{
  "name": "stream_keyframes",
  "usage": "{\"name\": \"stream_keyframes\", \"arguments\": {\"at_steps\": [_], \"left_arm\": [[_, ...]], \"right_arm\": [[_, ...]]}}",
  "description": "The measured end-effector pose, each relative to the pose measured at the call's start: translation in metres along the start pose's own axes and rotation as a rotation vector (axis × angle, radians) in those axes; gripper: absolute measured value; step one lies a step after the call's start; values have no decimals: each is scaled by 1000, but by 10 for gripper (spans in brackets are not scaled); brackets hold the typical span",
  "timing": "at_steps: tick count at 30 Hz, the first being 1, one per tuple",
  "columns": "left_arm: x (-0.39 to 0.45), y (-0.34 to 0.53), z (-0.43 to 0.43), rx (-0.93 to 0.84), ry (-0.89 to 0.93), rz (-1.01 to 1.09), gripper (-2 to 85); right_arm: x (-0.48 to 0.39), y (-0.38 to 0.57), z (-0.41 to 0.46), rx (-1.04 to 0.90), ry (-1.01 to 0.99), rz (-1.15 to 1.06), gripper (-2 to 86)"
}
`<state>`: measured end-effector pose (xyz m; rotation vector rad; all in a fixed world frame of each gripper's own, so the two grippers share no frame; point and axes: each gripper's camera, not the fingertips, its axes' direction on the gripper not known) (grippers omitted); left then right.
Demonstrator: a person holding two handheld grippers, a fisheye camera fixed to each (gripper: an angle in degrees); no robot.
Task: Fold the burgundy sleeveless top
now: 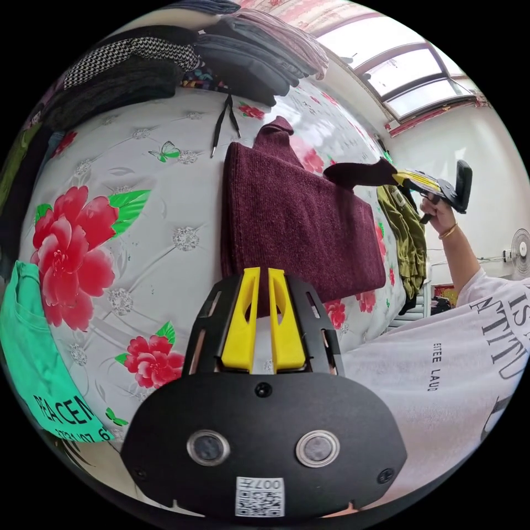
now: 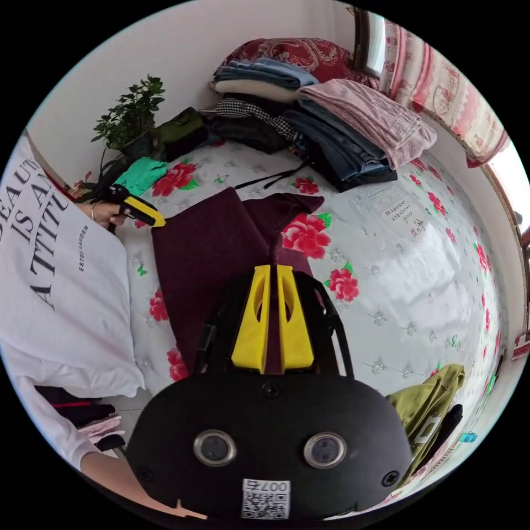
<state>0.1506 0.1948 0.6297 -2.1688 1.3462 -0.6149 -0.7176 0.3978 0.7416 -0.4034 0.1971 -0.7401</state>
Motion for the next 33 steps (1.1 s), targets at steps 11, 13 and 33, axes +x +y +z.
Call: {"name": "stream_keyframes", "arguments": {"at_steps": [11,13,33], "left_arm": [[10,19,-4,-15,-2,45,17],[7,21,-5,-14,-7,42,19],[-31,10,4,-1,53,-40,-1]], "right_arm": [[-77,89,87,-158,-184,116,34],[-63,75,48,-73,-183,105,38],[246,-136,137,-20,-48,428,17]]}}
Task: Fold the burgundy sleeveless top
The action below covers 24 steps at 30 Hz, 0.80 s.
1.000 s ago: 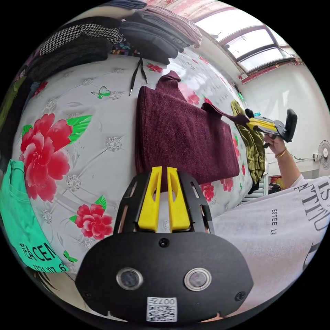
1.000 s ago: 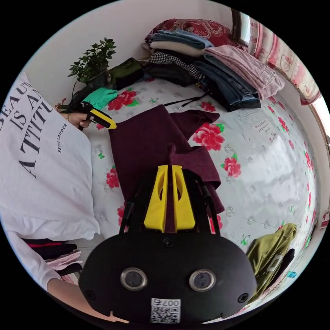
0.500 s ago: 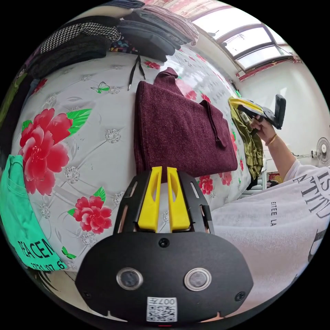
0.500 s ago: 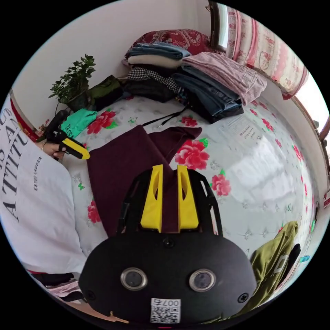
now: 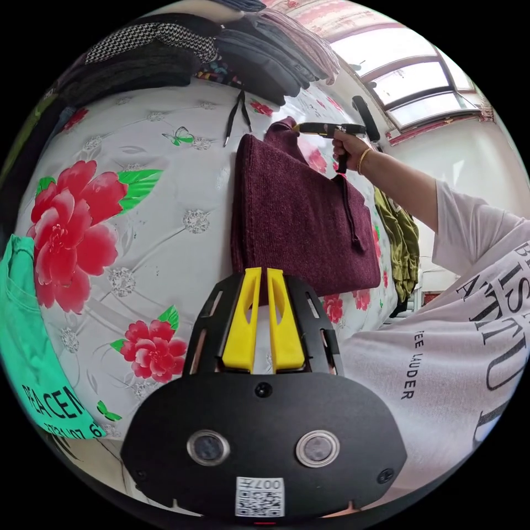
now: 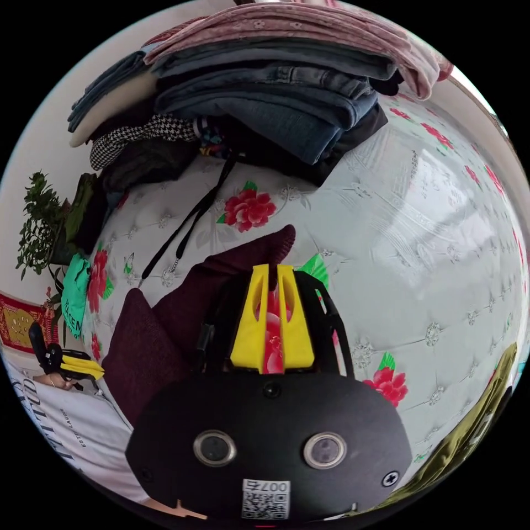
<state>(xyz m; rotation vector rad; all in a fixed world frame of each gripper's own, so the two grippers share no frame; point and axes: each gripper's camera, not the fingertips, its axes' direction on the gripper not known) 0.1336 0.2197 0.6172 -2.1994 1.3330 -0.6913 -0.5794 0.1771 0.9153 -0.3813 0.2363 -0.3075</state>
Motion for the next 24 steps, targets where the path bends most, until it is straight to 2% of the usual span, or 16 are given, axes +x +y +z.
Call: {"name": "stream_keyframes", "arguments": {"at_steps": [3,9,11,14,15,18,22,24], "left_arm": [[2,-2,2,0,0,27,-1],[7,6,1,27,20,46,6],[9,12,0,34,29,44,6],[15,26,-2,39,31,53,7],[18,33,-3,36,22,62,7],[25,49,-4,26,-1,86,9],[31,64,-4,7,-21,104,14],[35,72,-4,0,-28,112,21]], "right_arm": [[7,13,-56,58,-43,13,6],[-39,86,-228,358,-232,35,1],[-69,141,-271,495,-291,121,1],[-97,214,-274,581,-300,290,1],[-100,226,-269,577,-297,316,2],[-112,265,-217,407,-308,392,4],[-128,289,-141,107,-314,302,10],[-138,295,-129,31,-347,258,13]]}}
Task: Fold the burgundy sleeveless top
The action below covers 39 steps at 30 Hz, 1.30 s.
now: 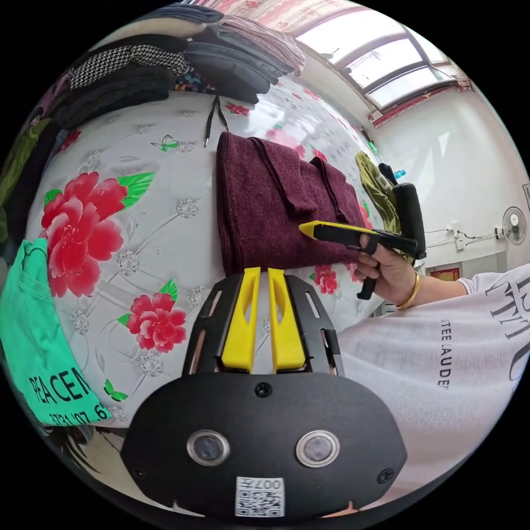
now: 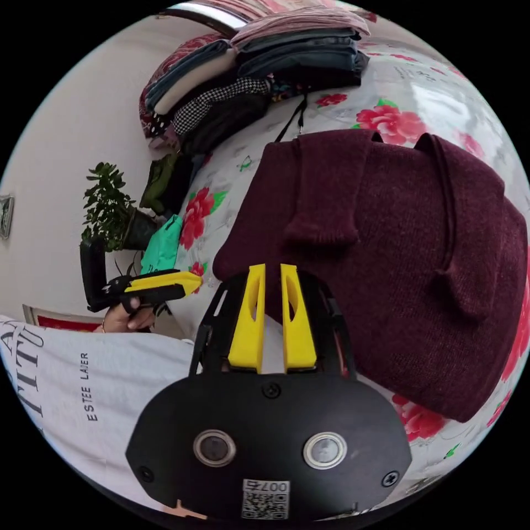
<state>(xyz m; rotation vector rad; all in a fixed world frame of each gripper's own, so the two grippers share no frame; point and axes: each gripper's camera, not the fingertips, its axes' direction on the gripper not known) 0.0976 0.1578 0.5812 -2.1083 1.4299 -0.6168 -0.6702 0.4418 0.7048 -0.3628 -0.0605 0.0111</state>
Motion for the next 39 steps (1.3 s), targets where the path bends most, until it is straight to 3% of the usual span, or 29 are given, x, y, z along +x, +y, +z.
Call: {"name": "stream_keyframes", "arguments": {"at_steps": [3,6,8,14,19,24,27,31,34,39], "left_arm": [[3,8,1,-2,-1,0,31],[1,14,4,3,24,-25,40],[2,13,5,7,36,-19,49],[62,-24,14,42,-3,266,80],[124,-79,50,56,28,458,85],[140,-113,152,-248,-163,486,36],[142,-113,136,-255,-115,485,8],[142,-94,112,-226,-165,550,7],[128,-90,133,-301,-181,488,30],[122,-92,102,-206,-55,357,78]], "right_arm": [[-19,10,-21,16,6,-89,19],[-37,16,-67,128,164,-206,29],[-35,17,-102,222,372,-235,39],[22,19,-122,123,548,-186,54],[52,21,-104,2,499,-172,52],[62,26,-106,-8,516,-217,33],[61,27,-131,-55,540,-221,27],[59,63,-172,20,591,-332,33],[102,70,-148,-103,468,-278,44],[167,102,-215,99,183,-63,70]]}}
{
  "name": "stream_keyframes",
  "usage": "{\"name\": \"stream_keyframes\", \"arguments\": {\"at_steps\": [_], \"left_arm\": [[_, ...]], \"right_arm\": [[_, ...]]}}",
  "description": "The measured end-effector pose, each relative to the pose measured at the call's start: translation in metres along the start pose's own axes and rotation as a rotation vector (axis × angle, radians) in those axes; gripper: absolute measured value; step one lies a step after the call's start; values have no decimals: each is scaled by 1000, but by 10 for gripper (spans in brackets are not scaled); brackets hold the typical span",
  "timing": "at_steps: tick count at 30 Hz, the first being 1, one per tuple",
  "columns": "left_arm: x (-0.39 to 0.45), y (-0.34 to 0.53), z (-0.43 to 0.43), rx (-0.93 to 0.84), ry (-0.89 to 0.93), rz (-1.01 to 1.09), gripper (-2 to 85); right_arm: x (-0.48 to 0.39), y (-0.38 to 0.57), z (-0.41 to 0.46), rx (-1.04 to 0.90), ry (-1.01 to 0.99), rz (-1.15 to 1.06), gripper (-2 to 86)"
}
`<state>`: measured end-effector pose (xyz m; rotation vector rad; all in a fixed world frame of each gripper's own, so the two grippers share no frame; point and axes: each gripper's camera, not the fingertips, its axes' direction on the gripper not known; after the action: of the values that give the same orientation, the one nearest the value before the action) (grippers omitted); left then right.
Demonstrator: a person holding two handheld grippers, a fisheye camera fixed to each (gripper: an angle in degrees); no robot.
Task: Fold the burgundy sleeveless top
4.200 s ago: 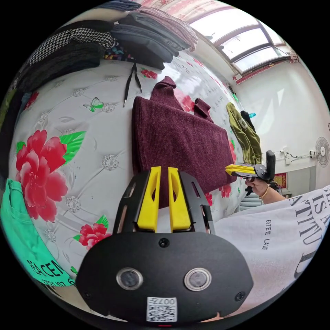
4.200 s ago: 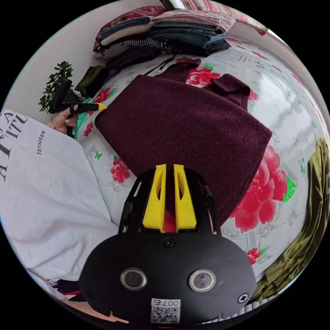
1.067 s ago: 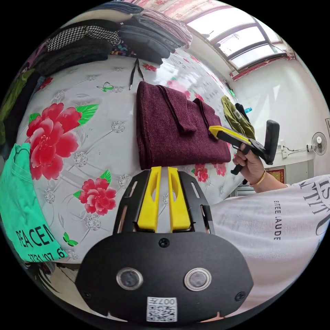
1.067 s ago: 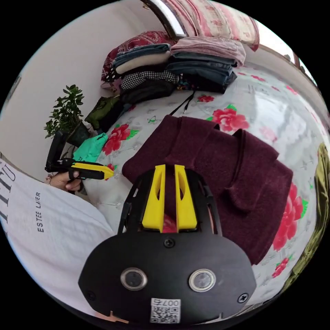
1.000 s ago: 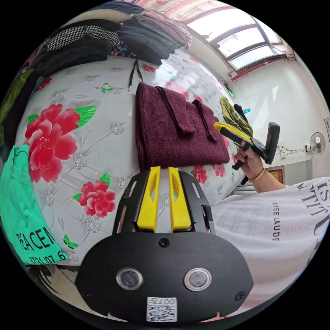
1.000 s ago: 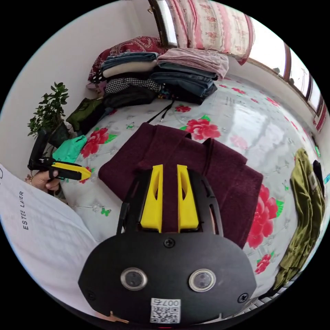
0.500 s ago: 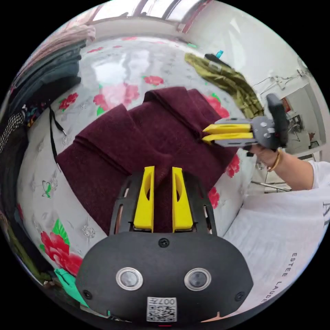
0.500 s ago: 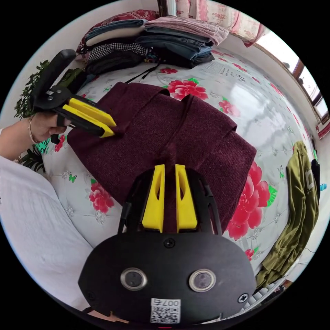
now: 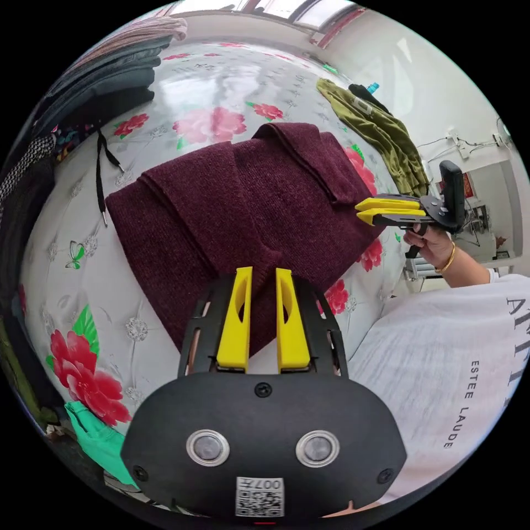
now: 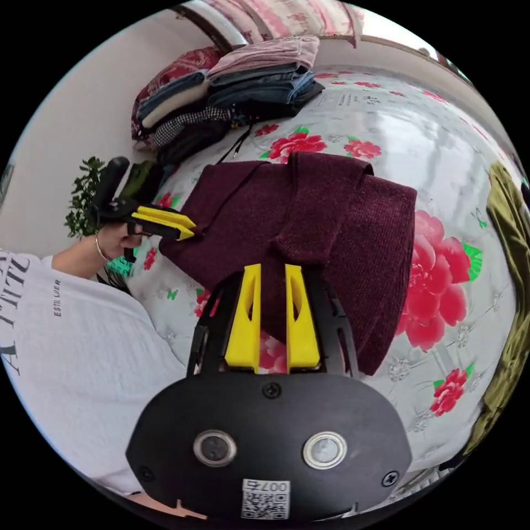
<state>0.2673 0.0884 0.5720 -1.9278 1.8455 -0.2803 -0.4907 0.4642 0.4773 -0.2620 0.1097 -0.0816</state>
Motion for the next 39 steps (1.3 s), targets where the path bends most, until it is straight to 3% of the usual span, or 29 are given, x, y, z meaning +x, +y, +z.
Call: {"name": "stream_keyframes", "arguments": {"at_steps": [2,5,11,17,22,27,31,35,39], "left_arm": [[-1,15,-17,64,27,-34,81],[-7,46,-38,136,61,-111,79],[-24,92,-58,145,62,-274,69],[-38,110,-78,173,77,-363,66],[-51,122,-96,206,108,-427,64],[-65,143,-121,246,123,-472,62],[-75,159,-139,289,159,-510,62],[-85,175,-160,331,166,-528,62],[-99,193,-175,348,175,-563,62]], "right_arm": [[51,41,-43,118,-105,169,86],[119,115,-90,274,-106,388,103],[219,237,-84,342,-231,786,125],[243,251,-36,442,-469,891,113],[240,231,-31,382,-343,966,77],[185,145,-75,390,-268,726,53],[38,-9,-91,245,-118,182,40],[-155,-101,-15,63,-117,-306,35],[-250,-119,131,-140,-229,-431,42]]}}
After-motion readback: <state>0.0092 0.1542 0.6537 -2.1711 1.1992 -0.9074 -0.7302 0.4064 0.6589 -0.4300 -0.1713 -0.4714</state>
